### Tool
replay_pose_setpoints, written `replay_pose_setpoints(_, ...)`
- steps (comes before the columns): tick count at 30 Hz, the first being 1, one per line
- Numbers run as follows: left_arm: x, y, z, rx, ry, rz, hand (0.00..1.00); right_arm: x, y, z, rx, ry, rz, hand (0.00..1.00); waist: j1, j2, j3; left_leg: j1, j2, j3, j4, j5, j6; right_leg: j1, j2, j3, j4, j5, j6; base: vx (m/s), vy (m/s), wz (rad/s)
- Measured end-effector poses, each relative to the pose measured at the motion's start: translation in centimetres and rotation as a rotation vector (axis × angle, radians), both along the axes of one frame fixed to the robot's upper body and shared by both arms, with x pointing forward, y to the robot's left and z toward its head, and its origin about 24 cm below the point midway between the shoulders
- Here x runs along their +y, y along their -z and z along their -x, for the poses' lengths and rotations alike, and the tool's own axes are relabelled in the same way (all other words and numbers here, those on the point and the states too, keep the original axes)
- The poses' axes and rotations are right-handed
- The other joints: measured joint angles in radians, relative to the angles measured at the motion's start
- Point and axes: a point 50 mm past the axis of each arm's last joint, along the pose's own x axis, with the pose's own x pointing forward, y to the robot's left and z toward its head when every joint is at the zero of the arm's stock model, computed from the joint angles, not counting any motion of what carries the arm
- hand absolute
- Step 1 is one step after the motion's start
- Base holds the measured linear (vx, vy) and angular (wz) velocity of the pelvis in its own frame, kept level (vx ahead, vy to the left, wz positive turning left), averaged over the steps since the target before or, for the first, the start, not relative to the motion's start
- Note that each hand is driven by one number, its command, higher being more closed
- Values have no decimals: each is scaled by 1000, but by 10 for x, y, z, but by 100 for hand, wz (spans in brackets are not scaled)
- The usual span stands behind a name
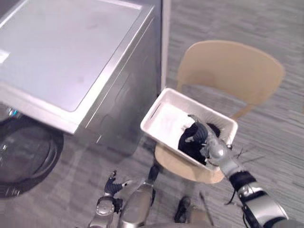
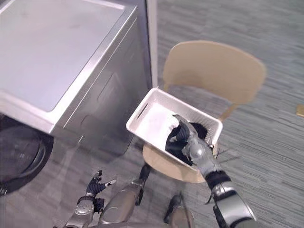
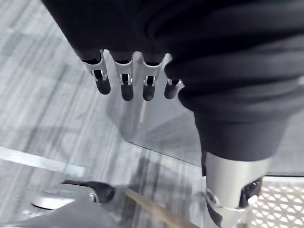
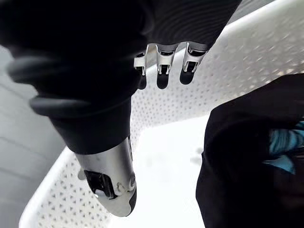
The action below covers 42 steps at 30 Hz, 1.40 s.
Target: Pick up the laundry basket with both hands and put the clothes into the washing machine.
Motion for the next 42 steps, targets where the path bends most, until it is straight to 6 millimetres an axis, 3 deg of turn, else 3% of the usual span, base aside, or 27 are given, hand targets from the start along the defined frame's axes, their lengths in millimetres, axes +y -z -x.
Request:
replay_pose_setpoints(5,0,1,1,9,-1,-2,0,-28,-4,-14,26,112,155,0,13,22,88,-2,6,-54,-74,58,-16,-50,-1,-11,76,-30,-30,-60,-65,31)
replay_pose_setpoints(13,-6,-5,-16,-38,3,-14,0,-63,-20,-23,-1,290,286,0,15,49,123,-37,33,-77,-166,120,-38,-152,-1,-3,140,-60,-34,-69,-67,2)
replay_pose_setpoints(14,-7,-7,-19,-46,8,-15,0,-65,-21,-24,-1,293,297,100,15,54,127,-44,34,-79,-166,122,-40,-162,0,-3,147,-61,-36,-34,-49,-1)
replay_pose_setpoints(17,-14,-11,-31,-67,44,-14,0,-70,-28,-28,6,307,327,100,17,71,136,-64,36,-82,-166,129,-44,-192,-2,-1,171,-67,-38,-26,-50,-1)
replay_pose_setpoints(20,-22,-17,-45,-101,51,9,0,-74,-47,-37,-28,335,345,100,20,84,144,-77,40,-81,-166,132,-47,-211,-1,3,179,-67,-38,-23,-49,-5)
replay_pose_setpoints(25,-35,-25,-61,-145,88,33,0,-71,-57,-42,-42,337,309,100,37,84,145,-86,43,-73,-166,132,-47,-232,-1,17,190,-71,-40,1,-58,-6)
replay_pose_setpoints(29,-46,-26,-63,-154,93,62,0,-60,-60,-45,-66,325,202,100,33,83,145,-85,43,-62,-165,137,-46,-233,-1,28,188,-71,-40,25,-49,-6)
replay_pose_setpoints(33,-46,-28,-65,-164,90,65,0,-43,-71,-47,-146,340,-94,100,14,82,168,-44,45,-54,-166,136,-47,-192,0,32,179,-71,-40,4,-54,-4)
replay_pose_setpoints(37,-46,-31,-67,-179,85,68,0,-15,-76,-35,-257,320,-533,100,0,81,166,-4,48,-50,-168,133,-49,-143,4,31,152,-70,-38,-49,-44,-3)
replay_pose_setpoints(38,-46,-31,-67,-179,85,67,0,-12,-76,-33,-265,313,-574,100,-2,80,166,-1,49,-50,-168,133,-50,-139,4,31,150,-69,-37,-52,-27,-1)
replay_pose_setpoints(40,-45,-30,-65,-172,84,67,0,2,-72,-22,-287,283,-720,100,-16,77,162,15,49,-45,-168,129,-49,-116,7,30,135,-67,-33,-17,-9,-3)
replay_pose_setpoints(42,-43,-23,-55,-139,81,59,0,20,-55,-2,-263,258,-854,100,-18,53,134,41,50,-23,-168,116,-38,-84,9,41,109,-62,-25,-8,-15,-15)
